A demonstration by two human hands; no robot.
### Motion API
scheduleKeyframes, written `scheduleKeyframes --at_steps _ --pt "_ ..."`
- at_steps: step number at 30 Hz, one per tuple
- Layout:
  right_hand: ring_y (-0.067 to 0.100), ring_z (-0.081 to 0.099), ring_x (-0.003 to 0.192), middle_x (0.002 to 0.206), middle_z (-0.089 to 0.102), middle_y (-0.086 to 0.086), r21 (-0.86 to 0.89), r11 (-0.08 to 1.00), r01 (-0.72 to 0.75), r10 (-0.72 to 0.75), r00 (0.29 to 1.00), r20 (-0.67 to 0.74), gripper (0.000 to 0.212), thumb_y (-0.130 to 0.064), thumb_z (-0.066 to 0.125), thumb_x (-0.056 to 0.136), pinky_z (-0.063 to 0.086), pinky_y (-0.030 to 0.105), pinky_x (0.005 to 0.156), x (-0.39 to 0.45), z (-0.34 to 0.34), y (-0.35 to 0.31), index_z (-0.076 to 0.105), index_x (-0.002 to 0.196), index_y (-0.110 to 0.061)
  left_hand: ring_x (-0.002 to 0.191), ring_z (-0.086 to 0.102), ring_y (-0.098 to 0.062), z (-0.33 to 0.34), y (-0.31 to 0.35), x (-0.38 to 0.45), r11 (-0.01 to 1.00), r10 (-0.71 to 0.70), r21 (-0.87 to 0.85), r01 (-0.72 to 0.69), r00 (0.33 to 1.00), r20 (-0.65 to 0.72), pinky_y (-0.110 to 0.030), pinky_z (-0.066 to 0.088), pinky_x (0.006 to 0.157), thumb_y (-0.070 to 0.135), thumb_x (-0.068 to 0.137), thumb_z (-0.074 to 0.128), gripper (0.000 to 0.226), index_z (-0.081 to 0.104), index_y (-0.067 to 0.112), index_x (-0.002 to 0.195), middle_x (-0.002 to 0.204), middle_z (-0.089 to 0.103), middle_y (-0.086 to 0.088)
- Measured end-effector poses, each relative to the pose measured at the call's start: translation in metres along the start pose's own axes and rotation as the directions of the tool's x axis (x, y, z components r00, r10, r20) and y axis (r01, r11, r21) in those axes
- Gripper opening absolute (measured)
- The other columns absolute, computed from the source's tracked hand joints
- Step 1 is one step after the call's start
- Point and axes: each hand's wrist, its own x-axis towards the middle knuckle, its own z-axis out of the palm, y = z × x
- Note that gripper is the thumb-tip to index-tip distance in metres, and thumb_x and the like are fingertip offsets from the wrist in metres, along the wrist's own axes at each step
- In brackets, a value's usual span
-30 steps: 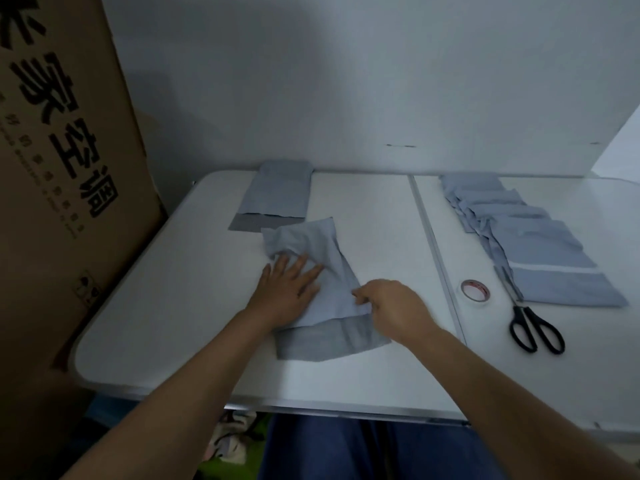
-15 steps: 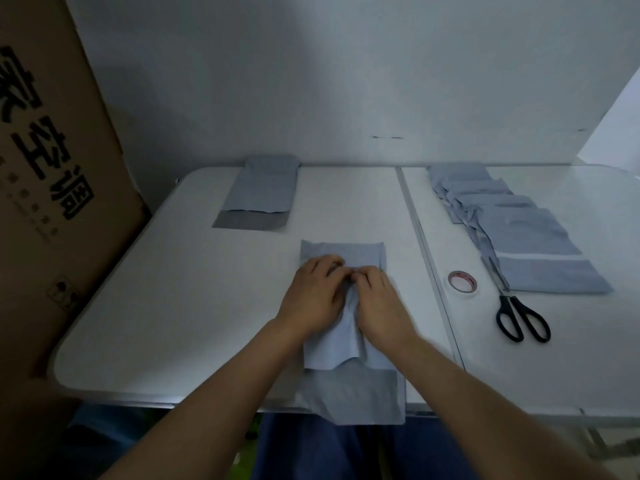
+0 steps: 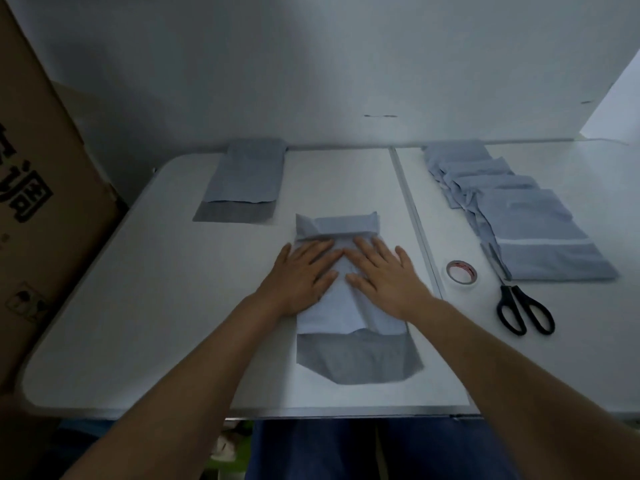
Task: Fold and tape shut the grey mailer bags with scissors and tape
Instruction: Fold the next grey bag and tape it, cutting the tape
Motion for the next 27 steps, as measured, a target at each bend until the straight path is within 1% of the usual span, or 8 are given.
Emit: scheduleKeyframes --at_steps 3,7,11,13,15,18,22,27 --pt "0.022 0.041 0.131 0.143 0.046 0.002 0.174 0.985 0.014 0.029 0.971 -0.238 0.057 -0.045 0.025 0.092 0.025 0.039 0.108 -0.002 -0.005 0.003 0.05 0.137 -0.021 0.147 0.003 -0.01 -0.008 -0.001 -0.003 0.998 0.057 -0.033 -0.057 0.998 -0.017 -0.043 -0.002 0.118 0.061 0.096 0.015 0.057 0.017 0.042 0.15 0.16 0.007 0.014" --pt "0.027 0.056 0.111 0.124 0.057 0.007 0.216 0.969 0.12 -0.066 0.967 -0.245 0.038 -0.018 0.042 0.09 0.046 0.044 0.095 -0.02 -0.001 0.011 0.063 0.121 -0.014 0.146 0.0 -0.009 -0.002 0.001 -0.026 0.99 0.137 -0.032 -0.134 0.986 0.1 -0.038 0.003 0.119 0.054 0.1 0.018 0.051 0.009 0.046 0.15 0.16 0.003 0.015" --pt "0.025 0.06 0.105 0.11 0.064 0.007 0.434 0.892 0.124 0.03 0.943 -0.33 0.043 0.013 0.039 0.078 0.046 0.036 0.098 -0.046 -0.006 0.012 0.069 0.103 -0.006 0.133 0.036 -0.008 -0.013 -0.009 -0.055 0.924 0.076 -0.36 -0.132 0.983 -0.166 -0.033 0.029 0.113 0.024 0.095 0.046 0.04 0.054 0.029 0.134 0.147 0.043 0.006" --pt "0.018 0.06 0.1 0.101 0.065 0.002 0.517 0.85 0.102 0.071 0.95 -0.305 0.051 0.025 0.039 0.07 0.046 0.03 0.096 -0.058 -0.007 0.006 0.071 0.091 -0.009 0.127 0.043 -0.001 -0.02 -0.016 -0.075 0.857 0.025 -0.512 -0.05 0.998 -0.056 -0.027 0.032 0.111 -0.002 0.088 0.048 0.048 0.067 0.03 0.118 0.138 0.051 0.012" --pt "0.016 0.061 0.099 0.099 0.065 0.0 0.548 0.831 0.092 0.078 0.957 -0.279 0.058 0.029 0.036 0.063 0.045 0.026 0.097 -0.068 -0.006 0.002 0.072 0.085 -0.01 0.129 0.038 0.008 -0.028 -0.021 -0.091 0.79 0.037 -0.612 0.042 0.993 0.116 -0.018 0.026 0.11 -0.011 0.084 0.049 0.059 0.068 0.036 0.115 0.137 0.05 0.022" --pt "0.016 0.061 0.103 0.101 0.065 0.0 0.583 0.81 0.062 0.114 0.959 -0.261 0.063 0.03 0.032 0.062 0.042 0.024 0.1 -0.079 -0.003 0.005 0.073 0.084 -0.012 0.132 0.03 0.014 -0.027 -0.023 -0.098 0.803 0.071 -0.594 0.044 0.983 0.169 -0.012 0.019 0.111 -0.002 0.084 0.063 0.05 0.069 0.038 0.113 0.139 0.046 0.027" --pt "0.012 0.061 0.106 0.105 0.066 -0.001 0.6 0.796 0.086 0.095 0.96 -0.264 0.067 0.033 0.03 0.062 0.037 0.018 0.105 -0.091 -0.005 0.006 0.073 0.087 -0.012 0.126 0.044 0.006 -0.017 -0.011 -0.102 0.767 -0.018 -0.642 0.007 1.0 -0.011 -0.014 0.029 0.109 0.009 0.084 0.072 0.028 0.074 0.036 0.091 0.127 0.059 0.021" --pt "0.005 0.054 0.117 0.114 0.065 -0.006 0.647 0.762 0.0 0.1 0.988 -0.117 0.053 0.025 0.043 0.075 0.031 0.009 0.105 -0.102 -0.018 0.008 0.072 0.101 -0.012 0.097 0.061 0.009 -0.019 0.004 -0.105 0.612 -0.293 -0.769 0.183 0.956 -0.006 -0.016 0.042 0.087 0.035 0.084 0.072 0.008 0.076 0.031 0.089 0.101 0.07 0.022"
